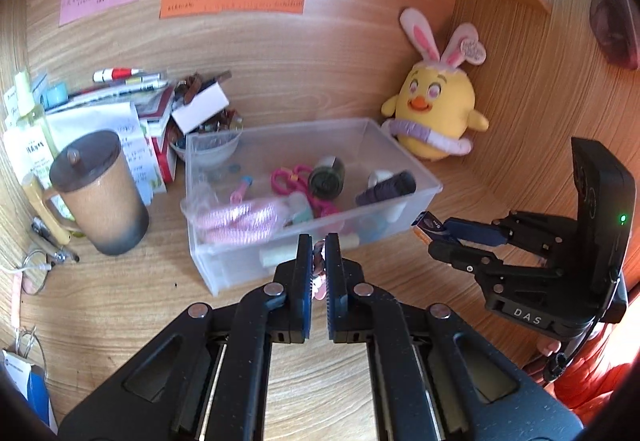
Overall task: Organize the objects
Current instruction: 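Drop the blue card box into the box while the left gripper drops the hair tie in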
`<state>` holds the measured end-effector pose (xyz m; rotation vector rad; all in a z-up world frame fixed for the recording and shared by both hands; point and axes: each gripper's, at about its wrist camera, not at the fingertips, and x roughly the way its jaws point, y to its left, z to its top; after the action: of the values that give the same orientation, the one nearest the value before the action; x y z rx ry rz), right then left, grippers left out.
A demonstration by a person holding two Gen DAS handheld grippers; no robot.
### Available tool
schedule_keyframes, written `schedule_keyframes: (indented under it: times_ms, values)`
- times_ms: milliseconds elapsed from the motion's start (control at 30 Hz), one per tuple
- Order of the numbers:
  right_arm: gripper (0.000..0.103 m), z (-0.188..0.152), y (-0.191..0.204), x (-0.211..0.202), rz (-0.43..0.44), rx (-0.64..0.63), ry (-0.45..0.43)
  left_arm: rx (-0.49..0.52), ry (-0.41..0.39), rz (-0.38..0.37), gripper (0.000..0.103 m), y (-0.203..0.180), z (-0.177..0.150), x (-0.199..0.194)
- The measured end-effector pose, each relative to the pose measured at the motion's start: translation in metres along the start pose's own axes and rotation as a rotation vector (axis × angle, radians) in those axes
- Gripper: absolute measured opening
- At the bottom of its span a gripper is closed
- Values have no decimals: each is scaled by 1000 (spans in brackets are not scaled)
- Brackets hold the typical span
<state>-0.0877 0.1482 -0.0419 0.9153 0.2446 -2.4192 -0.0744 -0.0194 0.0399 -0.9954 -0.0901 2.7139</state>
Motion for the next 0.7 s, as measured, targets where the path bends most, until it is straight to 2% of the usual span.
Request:
schedule_keyframes:
  times_ms: [300, 533, 700]
  values:
    - [25, 23, -6, -16, -5, 13, -83, -11, -95, -16, 4, -4, 29, -17]
    - [25, 39, -12, -23, -17, 22, -129, 6, -143, 42, 4, -5, 51, -20]
    - [25, 45, -15, -18, -21, 26, -129, -32, -146, 63, 4, 11, 61, -13]
